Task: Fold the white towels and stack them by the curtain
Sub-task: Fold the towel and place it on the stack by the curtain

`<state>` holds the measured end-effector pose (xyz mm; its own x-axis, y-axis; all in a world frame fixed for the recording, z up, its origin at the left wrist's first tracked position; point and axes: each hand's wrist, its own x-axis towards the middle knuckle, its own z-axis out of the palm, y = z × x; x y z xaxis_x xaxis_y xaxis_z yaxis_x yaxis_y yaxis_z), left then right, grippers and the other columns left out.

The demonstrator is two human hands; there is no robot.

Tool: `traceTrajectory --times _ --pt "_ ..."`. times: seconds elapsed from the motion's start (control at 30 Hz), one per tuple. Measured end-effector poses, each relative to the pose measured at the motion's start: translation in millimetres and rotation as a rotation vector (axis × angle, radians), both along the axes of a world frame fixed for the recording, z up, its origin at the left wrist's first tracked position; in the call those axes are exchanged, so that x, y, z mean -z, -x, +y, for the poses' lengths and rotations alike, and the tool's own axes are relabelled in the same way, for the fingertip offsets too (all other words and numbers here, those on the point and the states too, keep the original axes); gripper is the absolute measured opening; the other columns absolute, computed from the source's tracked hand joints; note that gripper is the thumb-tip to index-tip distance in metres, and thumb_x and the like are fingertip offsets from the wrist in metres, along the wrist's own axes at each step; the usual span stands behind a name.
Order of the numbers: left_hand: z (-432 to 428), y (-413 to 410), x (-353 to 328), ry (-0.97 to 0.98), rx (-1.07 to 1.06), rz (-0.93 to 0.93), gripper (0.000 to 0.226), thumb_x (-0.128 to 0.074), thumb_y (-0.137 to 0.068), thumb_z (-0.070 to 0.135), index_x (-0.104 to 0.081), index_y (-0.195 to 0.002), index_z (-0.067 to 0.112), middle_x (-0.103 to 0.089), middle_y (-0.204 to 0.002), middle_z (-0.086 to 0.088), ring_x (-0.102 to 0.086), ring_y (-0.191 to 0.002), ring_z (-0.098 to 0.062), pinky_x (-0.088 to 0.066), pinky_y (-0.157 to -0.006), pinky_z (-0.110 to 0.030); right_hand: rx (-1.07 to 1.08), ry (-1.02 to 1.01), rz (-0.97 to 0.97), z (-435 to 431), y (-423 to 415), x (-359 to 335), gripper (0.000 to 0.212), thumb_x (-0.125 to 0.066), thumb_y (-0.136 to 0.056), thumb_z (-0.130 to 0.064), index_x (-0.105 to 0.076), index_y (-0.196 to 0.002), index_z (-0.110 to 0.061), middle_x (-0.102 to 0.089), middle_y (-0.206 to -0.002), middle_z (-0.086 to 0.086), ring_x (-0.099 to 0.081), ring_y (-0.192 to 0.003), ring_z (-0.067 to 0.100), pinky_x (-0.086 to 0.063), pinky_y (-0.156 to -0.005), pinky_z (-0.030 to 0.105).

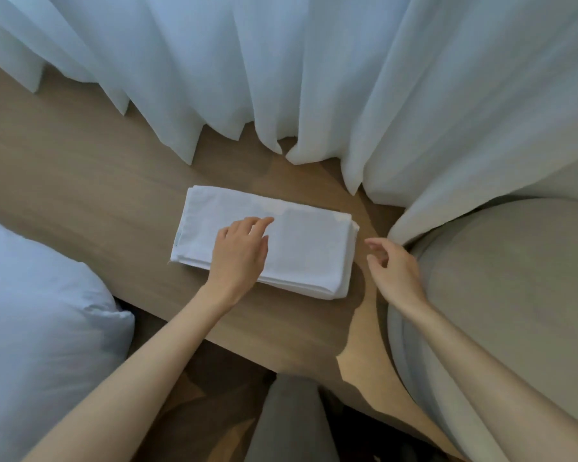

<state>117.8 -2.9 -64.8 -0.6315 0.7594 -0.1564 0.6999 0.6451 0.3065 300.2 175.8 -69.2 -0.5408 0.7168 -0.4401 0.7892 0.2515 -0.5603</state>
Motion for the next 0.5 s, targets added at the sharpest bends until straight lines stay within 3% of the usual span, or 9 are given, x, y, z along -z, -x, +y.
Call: traceTrajectory --times 0.1,0.2,0.5 --pt "23.9 -41.7 -40.3 0.014 0.068 0.015 0.038 -0.046 -0.098 0.017 -0.05 -0.136 0.016 -0.057 -0.13 -0.005 -0.055 -0.114 -0.026 -0.037 -0.095 -0.036 -0.111 -0.134 -0.012 13.9 -31.6 -44.3 0.029 -0.049 -0.097 -0.022 -0.055 -0.124 -0.027 -0.056 -0.127 -0.005 -0.047 -0.12 0.015 -0.041 -0.101 0.037" --pt "43.2 -88.0 -73.2 0.026 0.112 0.031 0.039 -0.043 -0.099 0.019 -0.047 -0.138 0.018 -0.054 -0.135 -0.004 -0.052 -0.119 -0.024 -0.035 -0.097 -0.034 -0.18 -0.26 -0.035 29.4 -74.7 -83.4 0.029 -0.049 -0.096 -0.021 -0.056 -0.124 -0.024 -0.057 -0.126 -0.002 -0.049 -0.117 0.019 -0.038 -0.095 0.035" --pt "125.1 -251.4 -149.8 -0.03 0.428 0.049 0.042 -0.035 -0.102 0.029 -0.038 -0.143 0.023 -0.045 -0.142 0.001 -0.041 -0.128 -0.02 -0.028 -0.105 -0.035 -0.17 -0.473 -0.133 69.9 -241.4 -167.9 0.034 -0.048 -0.095 -0.021 -0.056 -0.128 -0.022 -0.058 -0.127 0.003 -0.048 -0.118 0.026 -0.035 -0.093 0.037"
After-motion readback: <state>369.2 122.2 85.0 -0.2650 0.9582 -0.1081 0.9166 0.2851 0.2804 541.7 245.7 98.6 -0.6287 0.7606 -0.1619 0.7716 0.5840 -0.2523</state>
